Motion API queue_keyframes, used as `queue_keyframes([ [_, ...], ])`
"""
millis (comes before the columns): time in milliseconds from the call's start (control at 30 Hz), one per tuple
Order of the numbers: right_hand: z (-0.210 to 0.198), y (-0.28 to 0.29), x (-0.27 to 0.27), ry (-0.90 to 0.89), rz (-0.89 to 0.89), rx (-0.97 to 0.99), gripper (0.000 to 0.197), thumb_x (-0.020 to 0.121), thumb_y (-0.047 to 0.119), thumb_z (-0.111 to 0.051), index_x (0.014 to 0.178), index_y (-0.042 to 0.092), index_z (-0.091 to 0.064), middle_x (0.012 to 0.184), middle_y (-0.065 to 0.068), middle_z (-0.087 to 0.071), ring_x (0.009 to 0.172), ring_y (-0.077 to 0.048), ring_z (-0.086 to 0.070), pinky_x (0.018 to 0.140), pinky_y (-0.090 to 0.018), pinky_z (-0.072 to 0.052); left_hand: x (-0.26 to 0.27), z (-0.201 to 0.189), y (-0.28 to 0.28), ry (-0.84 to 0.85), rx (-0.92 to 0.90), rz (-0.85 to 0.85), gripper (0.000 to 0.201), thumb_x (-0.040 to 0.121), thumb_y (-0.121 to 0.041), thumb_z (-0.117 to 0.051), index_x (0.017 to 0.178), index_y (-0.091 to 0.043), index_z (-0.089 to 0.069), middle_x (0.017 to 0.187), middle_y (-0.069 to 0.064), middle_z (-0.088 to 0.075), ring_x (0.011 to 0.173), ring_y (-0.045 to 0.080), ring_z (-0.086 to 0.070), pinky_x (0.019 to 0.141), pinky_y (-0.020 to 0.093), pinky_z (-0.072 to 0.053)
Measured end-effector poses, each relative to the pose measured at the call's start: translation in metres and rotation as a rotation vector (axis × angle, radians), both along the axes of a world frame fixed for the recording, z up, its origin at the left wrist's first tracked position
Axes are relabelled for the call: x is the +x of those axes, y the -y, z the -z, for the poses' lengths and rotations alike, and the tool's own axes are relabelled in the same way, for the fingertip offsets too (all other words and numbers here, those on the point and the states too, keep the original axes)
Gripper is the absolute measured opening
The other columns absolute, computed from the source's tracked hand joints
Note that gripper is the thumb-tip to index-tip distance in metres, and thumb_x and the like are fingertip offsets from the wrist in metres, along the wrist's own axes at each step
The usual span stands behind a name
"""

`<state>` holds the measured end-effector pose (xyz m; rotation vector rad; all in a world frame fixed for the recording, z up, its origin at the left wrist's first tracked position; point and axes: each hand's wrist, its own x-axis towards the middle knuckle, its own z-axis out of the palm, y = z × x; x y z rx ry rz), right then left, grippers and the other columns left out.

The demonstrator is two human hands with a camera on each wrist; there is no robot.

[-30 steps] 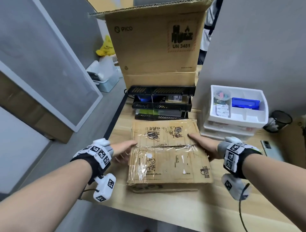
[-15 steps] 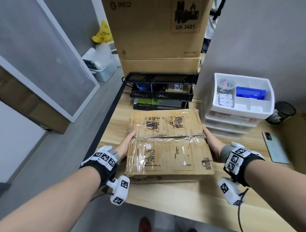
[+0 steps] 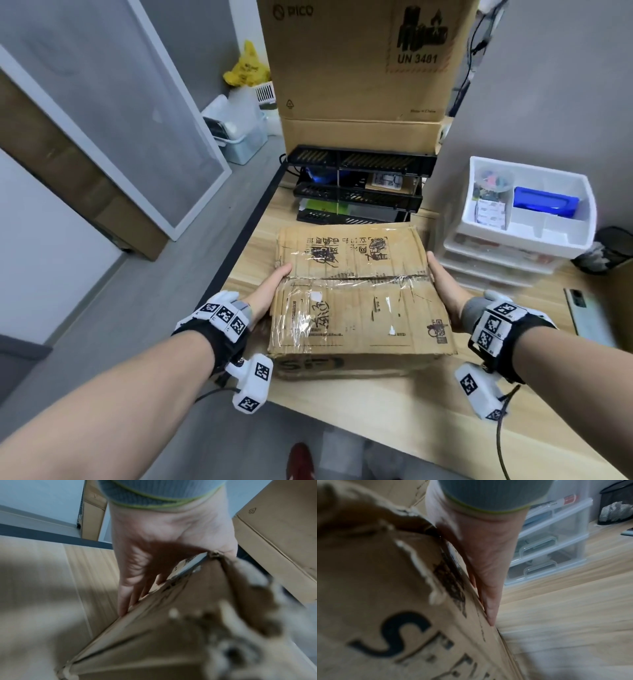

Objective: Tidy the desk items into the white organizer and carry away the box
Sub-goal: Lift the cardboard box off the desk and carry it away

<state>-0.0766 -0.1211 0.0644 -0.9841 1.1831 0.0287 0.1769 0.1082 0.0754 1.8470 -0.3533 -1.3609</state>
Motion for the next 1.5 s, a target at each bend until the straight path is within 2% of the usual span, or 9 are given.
queue_keyframes([
  [67, -0.007, -0.006, 0.011, 0.001, -0.021, 0.0, 0.101, 0.069, 0.093, -0.037, 0.123, 0.013, -0.067, 0.108, -0.022, -0.072, 0.097, -0.038, -0.07, 0.09, -0.047, -0.054, 0.012, 0.005, -0.012, -0.012, 0.016, -0.06, 0.108, 0.056, -0.097, -0.048, 0.143, -0.032, -0.046, 0.14, 0.001, -0.056, 0.128, 0.024, -0.053, 0.114, 0.052, -0.03],
  [167, -0.018, -0.015, 0.034, 0.023, -0.084, -0.006, 0.098, 0.073, 0.092, -0.032, 0.12, 0.014, -0.067, 0.103, -0.021, -0.073, 0.094, -0.037, -0.071, 0.088, -0.046, -0.055, 0.017, -0.017, -0.028, -0.002, 0.016, -0.127, 0.083, 0.077, -0.084, -0.044, 0.133, -0.025, -0.057, 0.117, 0.003, -0.071, 0.11, 0.024, -0.065, 0.109, 0.048, -0.039],
  [367, -0.042, -0.067, 0.116, 0.02, -0.258, -0.037, 0.093, 0.077, 0.089, -0.027, 0.108, 0.013, -0.069, 0.089, -0.016, -0.075, 0.084, -0.031, -0.071, 0.08, -0.038, -0.055, 0.054, -0.046, -0.1, 0.045, -0.027, -0.316, 0.05, 0.1, -0.057, -0.03, 0.103, -0.02, -0.064, 0.075, -0.001, -0.076, 0.066, 0.012, -0.073, 0.072, 0.028, -0.049],
  [500, -0.056, -0.096, 0.162, 0.048, -0.309, -0.059, 0.082, 0.083, 0.084, -0.027, 0.091, 0.014, -0.068, 0.074, -0.012, -0.073, 0.07, -0.026, -0.069, 0.068, -0.032, -0.052, 0.085, -0.054, -0.148, -0.052, -0.05, -0.413, 0.073, 0.082, -0.076, -0.047, 0.108, -0.012, -0.071, 0.104, 0.018, -0.073, 0.101, 0.036, -0.07, 0.1, 0.051, -0.048],
  [667, -0.089, -0.176, 0.266, 0.088, -0.454, -0.164, 0.08, 0.086, 0.08, -0.029, 0.096, 0.011, -0.067, 0.07, -0.012, -0.073, 0.069, -0.028, -0.068, 0.068, -0.032, -0.051, 0.143, -0.069, -0.262, -0.048, -0.027, -0.547, 0.103, 0.055, -0.09, -0.059, 0.121, -0.011, -0.067, 0.115, 0.022, -0.069, 0.111, 0.041, -0.064, 0.104, 0.059, -0.04],
  [867, -0.122, -0.304, 0.398, 0.213, -0.751, -0.149, 0.087, 0.081, 0.086, -0.027, 0.114, 0.017, -0.069, 0.097, -0.017, -0.075, 0.087, -0.031, -0.071, 0.085, -0.04, -0.054, 0.179, -0.11, -0.411, 0.09, -0.071, -0.836, 0.092, 0.058, -0.089, -0.054, 0.118, -0.021, -0.067, 0.11, 0.016, -0.072, 0.107, 0.037, -0.067, 0.1, 0.059, -0.044],
  [1067, -0.146, -0.466, 0.493, 0.313, -1.106, -0.058, 0.087, 0.08, 0.087, -0.03, 0.116, 0.017, -0.068, 0.109, -0.017, -0.073, 0.102, -0.033, -0.069, 0.098, -0.047, -0.05, 0.167, -0.147, -0.563, 0.102, -0.042, -1.17, 0.084, 0.067, -0.086, -0.048, 0.106, -0.016, -0.073, 0.108, 0.017, -0.073, 0.106, 0.036, -0.068, 0.101, 0.054, -0.045],
  [1367, -0.146, -0.625, 0.581, 0.303, -1.39, -0.014, 0.092, 0.079, 0.088, -0.025, 0.109, 0.014, -0.07, 0.1, -0.019, -0.075, 0.086, -0.031, -0.073, 0.08, -0.038, -0.053, 0.155, -0.151, -0.681, 0.082, -0.042, -1.499, 0.086, 0.07, -0.086, -0.048, 0.105, -0.012, -0.073, 0.111, 0.016, -0.072, 0.103, 0.034, -0.068, 0.1, 0.046, -0.047],
  [1500, -0.145, -0.688, 0.624, 0.319, -1.531, 0.028, 0.093, 0.074, 0.092, -0.03, 0.125, 0.022, -0.065, 0.112, -0.015, -0.073, 0.104, -0.032, -0.07, 0.103, -0.046, -0.046, 0.163, -0.147, -0.726, 0.13, -0.057, -1.616, 0.094, 0.062, -0.088, -0.057, 0.115, -0.012, -0.069, 0.12, 0.021, -0.067, 0.115, 0.042, -0.061, 0.106, 0.055, -0.039],
])
